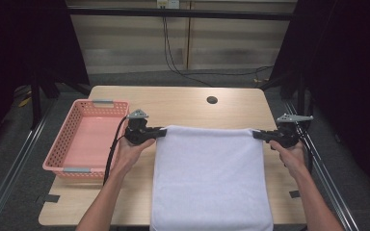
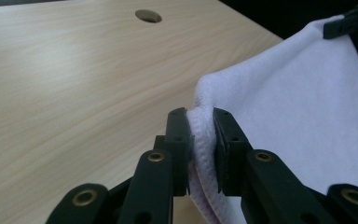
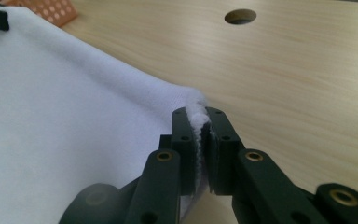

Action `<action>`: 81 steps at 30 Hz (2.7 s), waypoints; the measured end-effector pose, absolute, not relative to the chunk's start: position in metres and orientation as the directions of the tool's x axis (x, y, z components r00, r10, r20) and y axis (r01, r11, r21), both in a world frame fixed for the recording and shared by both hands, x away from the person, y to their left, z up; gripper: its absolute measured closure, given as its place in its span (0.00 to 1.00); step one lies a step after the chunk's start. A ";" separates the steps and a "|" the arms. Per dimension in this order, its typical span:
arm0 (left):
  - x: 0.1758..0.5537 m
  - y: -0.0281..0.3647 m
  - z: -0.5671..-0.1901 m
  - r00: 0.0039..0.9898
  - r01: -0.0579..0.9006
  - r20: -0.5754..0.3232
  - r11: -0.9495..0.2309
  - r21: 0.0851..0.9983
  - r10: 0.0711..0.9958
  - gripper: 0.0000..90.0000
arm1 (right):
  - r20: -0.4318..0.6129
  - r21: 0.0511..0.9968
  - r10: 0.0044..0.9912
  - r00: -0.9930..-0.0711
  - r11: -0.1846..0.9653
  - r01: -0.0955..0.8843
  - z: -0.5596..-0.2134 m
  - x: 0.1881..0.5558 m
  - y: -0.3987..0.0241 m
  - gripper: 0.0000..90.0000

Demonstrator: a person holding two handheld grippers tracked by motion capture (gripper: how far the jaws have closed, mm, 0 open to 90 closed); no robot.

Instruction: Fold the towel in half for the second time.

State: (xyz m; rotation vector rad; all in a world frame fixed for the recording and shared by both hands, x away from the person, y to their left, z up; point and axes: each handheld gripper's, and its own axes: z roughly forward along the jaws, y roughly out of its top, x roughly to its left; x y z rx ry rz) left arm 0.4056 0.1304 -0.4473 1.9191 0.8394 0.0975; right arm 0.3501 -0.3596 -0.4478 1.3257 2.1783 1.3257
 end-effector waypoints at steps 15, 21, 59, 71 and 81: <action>0.423 0.129 -0.421 0.748 0.476 -0.241 -0.247 0.844 0.618 0.87 | 0.204 0.830 0.832 -0.516 0.133 0.542 -0.423 0.377 -0.359 0.93; 0.435 0.130 -0.409 0.737 0.470 -0.233 -0.234 0.851 0.634 0.87 | 0.186 0.833 0.843 -0.505 0.138 0.536 -0.412 0.388 -0.357 0.94; 0.323 0.142 -0.419 0.827 0.367 -0.205 -0.226 0.903 0.524 0.86 | 0.205 0.891 0.756 -0.622 0.119 0.439 -0.404 0.271 -0.368 0.93; 0.275 0.156 -0.456 0.854 0.399 -0.207 -0.346 0.849 0.477 0.84 | 0.217 0.822 0.733 -0.644 0.219 0.526 -0.450 0.214 -0.362 0.88; 0.247 0.165 -0.468 0.880 0.416 -0.239 -0.427 0.802 0.410 0.79 | 0.240 0.749 0.708 -0.665 0.301 0.590 -0.475 0.180 -0.359 0.77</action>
